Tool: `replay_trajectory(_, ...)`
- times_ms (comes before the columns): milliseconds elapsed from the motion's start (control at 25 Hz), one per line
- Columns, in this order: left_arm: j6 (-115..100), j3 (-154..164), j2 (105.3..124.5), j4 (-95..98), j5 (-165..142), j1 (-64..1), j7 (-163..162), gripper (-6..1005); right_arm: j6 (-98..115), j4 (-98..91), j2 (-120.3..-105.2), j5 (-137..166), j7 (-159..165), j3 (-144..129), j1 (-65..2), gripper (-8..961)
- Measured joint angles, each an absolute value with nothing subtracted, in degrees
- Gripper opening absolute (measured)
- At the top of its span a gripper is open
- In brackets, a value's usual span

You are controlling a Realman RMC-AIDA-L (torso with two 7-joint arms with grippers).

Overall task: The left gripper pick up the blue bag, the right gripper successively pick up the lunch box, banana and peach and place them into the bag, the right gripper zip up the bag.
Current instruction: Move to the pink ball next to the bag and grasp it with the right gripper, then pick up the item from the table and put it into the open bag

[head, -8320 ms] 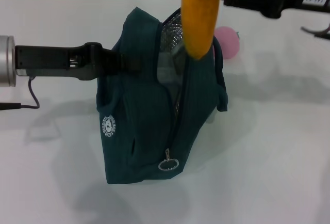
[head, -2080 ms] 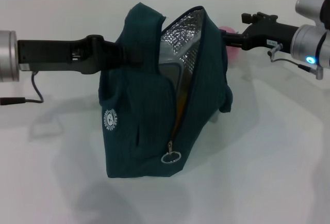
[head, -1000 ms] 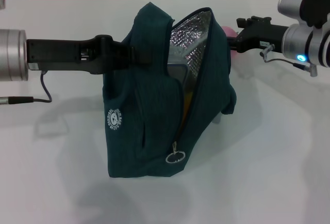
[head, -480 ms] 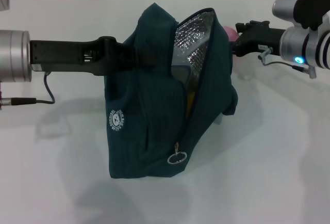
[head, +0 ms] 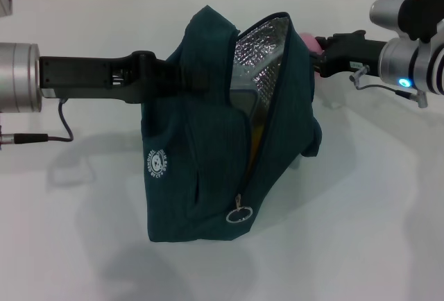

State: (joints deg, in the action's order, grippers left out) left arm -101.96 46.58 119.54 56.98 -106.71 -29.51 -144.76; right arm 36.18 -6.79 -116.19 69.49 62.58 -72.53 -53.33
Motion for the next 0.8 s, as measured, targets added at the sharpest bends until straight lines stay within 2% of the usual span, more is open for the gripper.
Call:
replay_trajectory(120, -101.94, 46.58, 119.53, 56.95, -106.7, -29.51, -144.7, 40, 36.15, -7.45, -116.19, 69.41, 62.58, -72.42, -52.61, 392)
replay_trajectory(440, -101.91, 46.34, 119.43, 57.11, -106.69, -29.28, -144.58, 40, 37.53, -11.91, -116.18, 67.94, 62.58, -72.67, -49.04, 248)
replay_trajectory(640, -102.02, 46.22, 119.32, 57.4, -106.69, -28.3, -144.58, 40, 39.61, -17.24, -116.16, 64.38, 62.56, -72.38, -45.26, 209)
replay_trajectory(800, -102.07, 46.22, 119.22, 57.49, -106.68, -28.05, -144.58, 40, 47.26, -23.2, -115.67, 59.12, 62.14, -72.33, -39.48, 174)
